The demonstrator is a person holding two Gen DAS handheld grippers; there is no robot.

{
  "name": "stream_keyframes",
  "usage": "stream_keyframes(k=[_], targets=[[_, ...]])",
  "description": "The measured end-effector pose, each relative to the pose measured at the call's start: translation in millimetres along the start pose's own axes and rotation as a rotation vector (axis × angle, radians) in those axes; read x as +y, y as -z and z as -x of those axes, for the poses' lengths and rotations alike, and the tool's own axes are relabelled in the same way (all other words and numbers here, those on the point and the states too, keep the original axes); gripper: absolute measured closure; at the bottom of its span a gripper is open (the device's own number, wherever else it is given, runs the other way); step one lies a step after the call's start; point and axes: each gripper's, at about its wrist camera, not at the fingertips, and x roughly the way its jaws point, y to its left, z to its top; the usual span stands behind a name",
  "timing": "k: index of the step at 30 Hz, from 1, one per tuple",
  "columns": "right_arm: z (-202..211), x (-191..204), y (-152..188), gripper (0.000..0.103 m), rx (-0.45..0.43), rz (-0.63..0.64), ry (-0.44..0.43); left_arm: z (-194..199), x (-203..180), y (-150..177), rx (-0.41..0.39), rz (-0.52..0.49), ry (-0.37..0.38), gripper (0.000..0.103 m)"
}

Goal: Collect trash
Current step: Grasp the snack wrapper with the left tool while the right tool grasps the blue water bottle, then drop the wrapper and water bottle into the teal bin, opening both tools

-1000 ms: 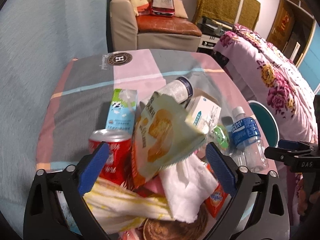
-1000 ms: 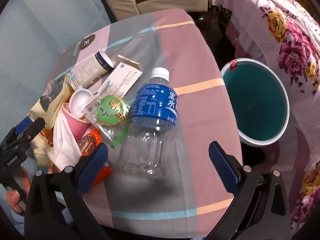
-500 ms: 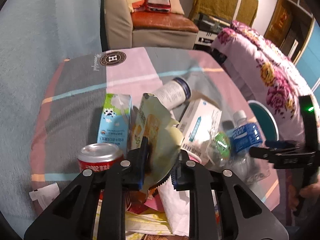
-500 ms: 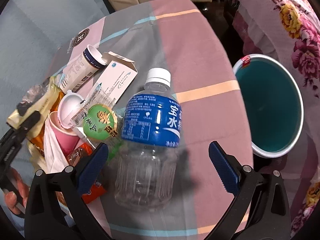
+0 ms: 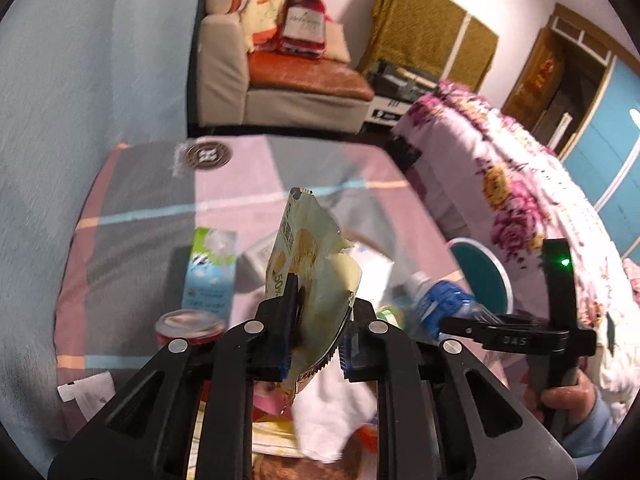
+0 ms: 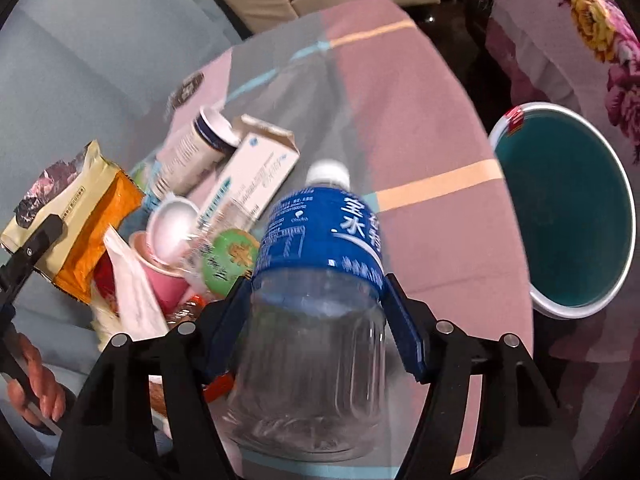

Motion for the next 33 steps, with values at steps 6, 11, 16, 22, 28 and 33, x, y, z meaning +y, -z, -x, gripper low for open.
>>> stream_keyframes(k=[6,11,16,22,28,33], targets=[[41.1,-16.2,-8.7,0.04,-0.097,-0.02,-0.025,4.6,-39.4,-16.5,-0.027,-0.07,0.059,0.085],[56.3,-30.0,-8.3,0.04,-0.119,-0.04,-0.056,-18.2,-64.9,-21.4,0.021,-0.088,0.112,0.085],[89.2,-63.6,-17.3,0.04,-0.216,-0.107,-0.043,-43.1,-110.4,-23.1,0.068,-0.173,0.175,0.085],[127.4,-124.6,-9.8,0.04,-0.308,-0.223,0.025,-106.9,-195.5,-17.3,0.17,-0.296,0.278,0.085],[145.7,-176.3,0.8,0.04,-0.333,-0.311,0.088,-169.5,-265.5,3.3,0.263,-0.398,0.332,0.085],[142.9,-205.8,3.0,0.04,-0.318,-0.351,0.115,-213.0,-290.2,17.5,0.339,-0.402,0.344,0.085]])
